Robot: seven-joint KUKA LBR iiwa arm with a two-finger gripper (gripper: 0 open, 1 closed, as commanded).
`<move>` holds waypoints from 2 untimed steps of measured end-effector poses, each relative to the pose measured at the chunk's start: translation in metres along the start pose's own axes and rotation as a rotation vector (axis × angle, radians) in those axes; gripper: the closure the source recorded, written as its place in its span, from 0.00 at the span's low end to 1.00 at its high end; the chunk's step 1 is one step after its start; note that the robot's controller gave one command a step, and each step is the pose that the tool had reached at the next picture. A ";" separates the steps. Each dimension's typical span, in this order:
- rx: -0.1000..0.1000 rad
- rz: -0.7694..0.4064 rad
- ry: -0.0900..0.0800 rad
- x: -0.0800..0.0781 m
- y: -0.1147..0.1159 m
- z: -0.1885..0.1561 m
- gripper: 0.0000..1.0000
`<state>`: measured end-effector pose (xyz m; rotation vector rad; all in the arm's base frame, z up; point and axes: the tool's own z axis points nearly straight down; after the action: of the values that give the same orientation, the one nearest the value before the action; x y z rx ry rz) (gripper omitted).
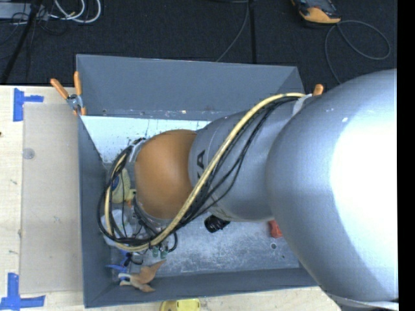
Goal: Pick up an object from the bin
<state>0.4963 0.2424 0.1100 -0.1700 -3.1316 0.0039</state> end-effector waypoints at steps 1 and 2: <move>0.000 0.162 0.001 0.004 -0.002 -0.007 0.00; -0.003 0.200 -0.005 0.016 0.001 0.040 0.00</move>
Offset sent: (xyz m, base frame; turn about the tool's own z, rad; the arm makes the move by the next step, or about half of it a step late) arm -0.0183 0.0027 -0.0400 0.1949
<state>0.4805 0.2446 0.0698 -0.4820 -3.1041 0.0007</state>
